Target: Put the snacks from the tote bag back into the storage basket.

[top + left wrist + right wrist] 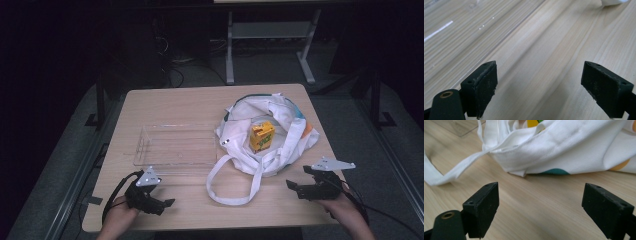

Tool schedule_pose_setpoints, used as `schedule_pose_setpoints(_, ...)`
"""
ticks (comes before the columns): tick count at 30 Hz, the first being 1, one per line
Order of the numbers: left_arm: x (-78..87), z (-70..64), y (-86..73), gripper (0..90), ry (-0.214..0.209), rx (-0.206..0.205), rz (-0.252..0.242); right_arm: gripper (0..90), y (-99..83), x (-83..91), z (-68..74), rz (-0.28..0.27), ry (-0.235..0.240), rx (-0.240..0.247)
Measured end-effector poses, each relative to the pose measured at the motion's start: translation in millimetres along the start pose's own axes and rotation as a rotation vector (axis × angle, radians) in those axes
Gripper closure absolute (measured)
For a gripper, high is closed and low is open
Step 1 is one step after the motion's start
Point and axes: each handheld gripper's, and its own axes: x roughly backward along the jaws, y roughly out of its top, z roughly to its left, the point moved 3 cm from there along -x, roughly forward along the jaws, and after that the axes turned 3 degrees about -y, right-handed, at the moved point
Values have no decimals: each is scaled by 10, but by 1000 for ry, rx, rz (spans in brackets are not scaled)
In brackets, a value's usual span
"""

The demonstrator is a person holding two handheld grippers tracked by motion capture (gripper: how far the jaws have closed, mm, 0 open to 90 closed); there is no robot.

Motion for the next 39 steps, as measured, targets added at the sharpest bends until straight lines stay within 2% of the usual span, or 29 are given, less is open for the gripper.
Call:
schedule_pose_setpoints(4, -6, -21, 28, 134, -10, -5, -7, 139, -30, -3, 2, 26, -6, 13)
schedule_pose_setpoints(9, -16, -24, 37, 134, -13, -4, 4, 140, -17, 20, -3, 46, -3, 7)
schedule_pose_setpoints(14, -11, -38, 52, 133, -19, -2, -7, 137, 20, 73, 11, 77, 17, 13)
schedule_pose_setpoints(15, -13, -47, 47, 133, -21, -15, -8, 154, 51, 100, 27, 83, 16, 19)
schedule_pose_setpoints(16, -18, -52, 46, 134, -26, -10, -9, 164, 64, 115, 34, 93, 24, 13)
schedule_pose_setpoints(20, -22, -55, 59, 134, -34, -17, -13, 229, 115, 153, 48, 87, 30, -3)
schedule_pose_setpoints(21, -20, -58, 65, 134, -34, -19, -15, 244, 124, 152, 45, 85, 29, 11)
schedule_pose_setpoints(25, -24, -72, 71, 134, -34, -26, -8, 279, 179, 161, 36, 87, 25, 8)
schedule_pose_setpoints(28, -22, -59, 73, 134, -29, -27, -2, 304, 253, 179, 0, 74, 30, -12)
schedule_pose_setpoints(39, -30, -75, 86, 134, -38, -32, -6, 363, 450, 80, 32, 78, 61, 25)
